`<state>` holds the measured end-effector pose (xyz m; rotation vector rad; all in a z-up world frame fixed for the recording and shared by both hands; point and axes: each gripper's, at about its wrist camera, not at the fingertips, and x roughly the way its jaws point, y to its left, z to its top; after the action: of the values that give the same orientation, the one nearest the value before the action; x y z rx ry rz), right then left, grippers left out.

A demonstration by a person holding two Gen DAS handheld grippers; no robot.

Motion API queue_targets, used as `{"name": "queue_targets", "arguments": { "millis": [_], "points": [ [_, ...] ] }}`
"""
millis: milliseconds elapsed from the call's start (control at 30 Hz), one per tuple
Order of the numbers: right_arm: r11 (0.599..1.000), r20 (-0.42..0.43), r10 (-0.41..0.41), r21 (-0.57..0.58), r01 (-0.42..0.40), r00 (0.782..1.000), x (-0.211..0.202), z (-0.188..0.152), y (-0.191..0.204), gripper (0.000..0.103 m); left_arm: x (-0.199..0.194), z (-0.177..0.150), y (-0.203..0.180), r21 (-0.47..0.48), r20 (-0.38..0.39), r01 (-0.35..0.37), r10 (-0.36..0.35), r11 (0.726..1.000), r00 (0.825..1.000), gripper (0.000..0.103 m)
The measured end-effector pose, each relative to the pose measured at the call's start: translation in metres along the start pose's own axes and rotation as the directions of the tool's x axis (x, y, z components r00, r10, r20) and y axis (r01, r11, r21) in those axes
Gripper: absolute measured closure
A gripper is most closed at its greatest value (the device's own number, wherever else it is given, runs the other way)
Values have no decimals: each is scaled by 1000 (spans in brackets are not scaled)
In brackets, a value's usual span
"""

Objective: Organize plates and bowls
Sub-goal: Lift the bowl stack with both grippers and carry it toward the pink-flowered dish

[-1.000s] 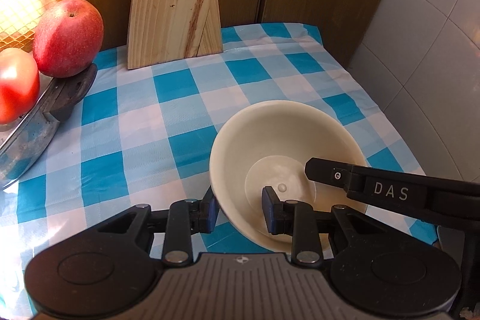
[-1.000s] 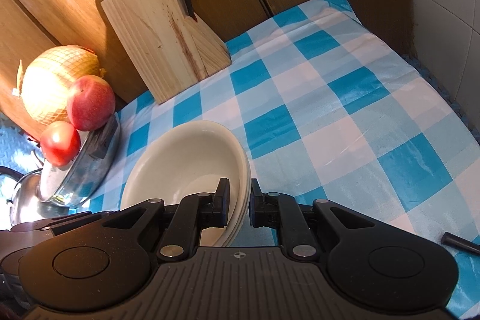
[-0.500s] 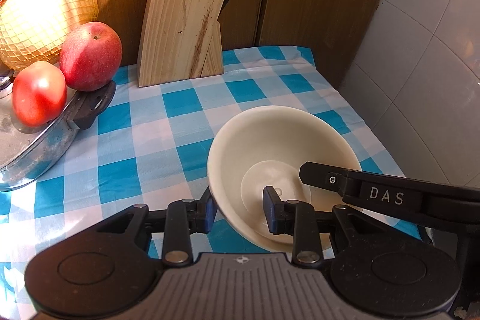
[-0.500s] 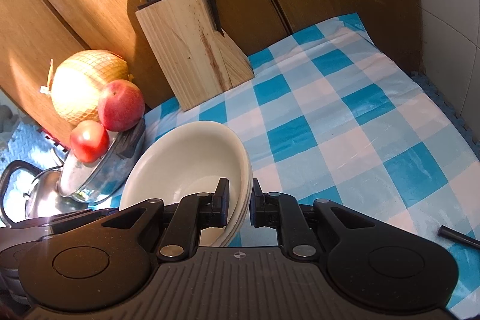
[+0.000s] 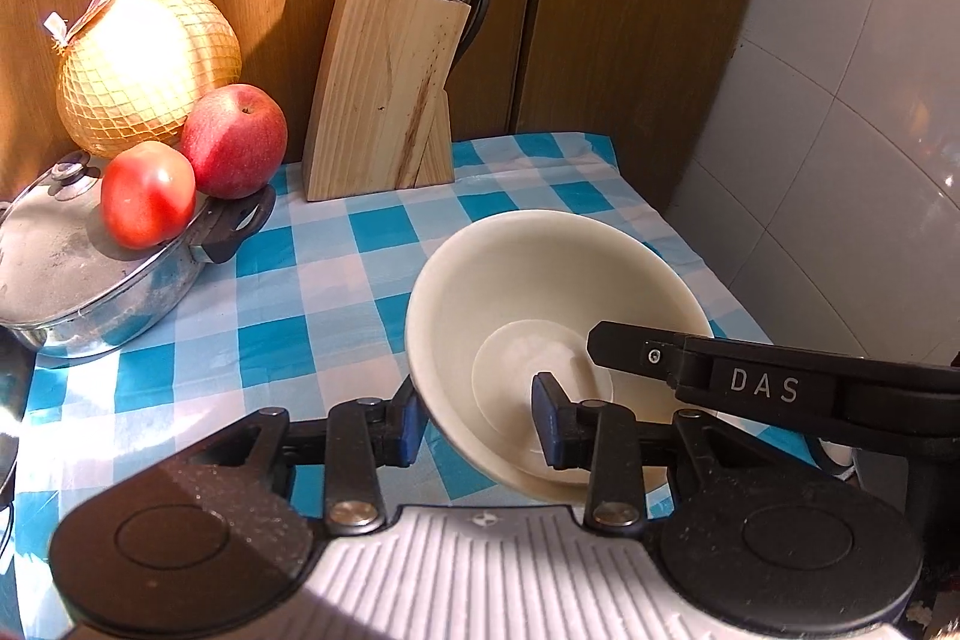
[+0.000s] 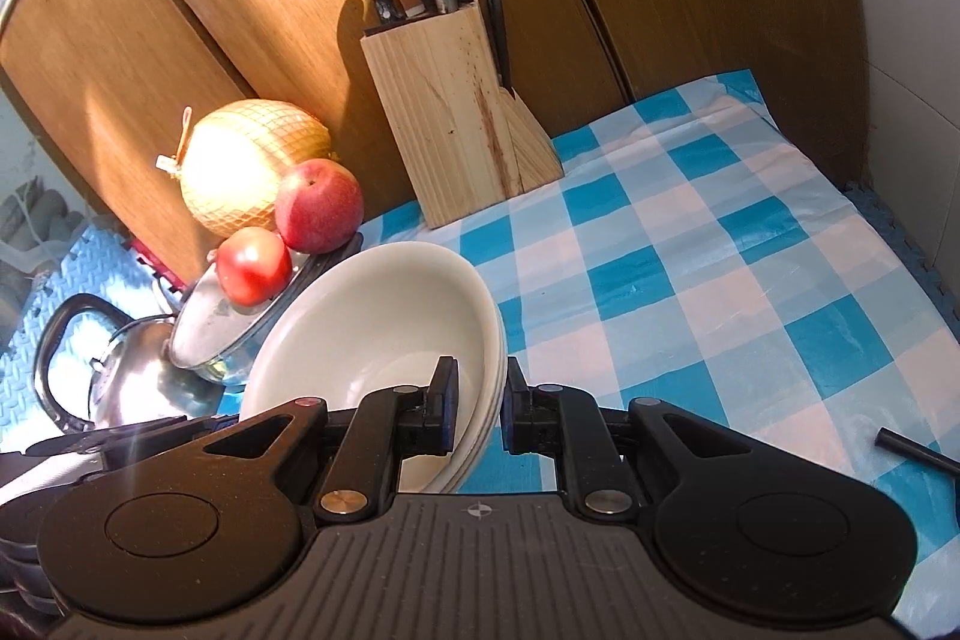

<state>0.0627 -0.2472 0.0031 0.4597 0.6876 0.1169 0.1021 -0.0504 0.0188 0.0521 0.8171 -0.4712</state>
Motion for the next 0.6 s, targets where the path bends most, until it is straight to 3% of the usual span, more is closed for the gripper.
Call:
{"name": "queue_targets", "arguments": {
  "millis": [600],
  "points": [
    [999, 7, 42, -26, -41, 999, -37, -46, 20, 81, -50, -48, -5, 8, 39, 1, -1, 1000, 999, 71]
  ]
}}
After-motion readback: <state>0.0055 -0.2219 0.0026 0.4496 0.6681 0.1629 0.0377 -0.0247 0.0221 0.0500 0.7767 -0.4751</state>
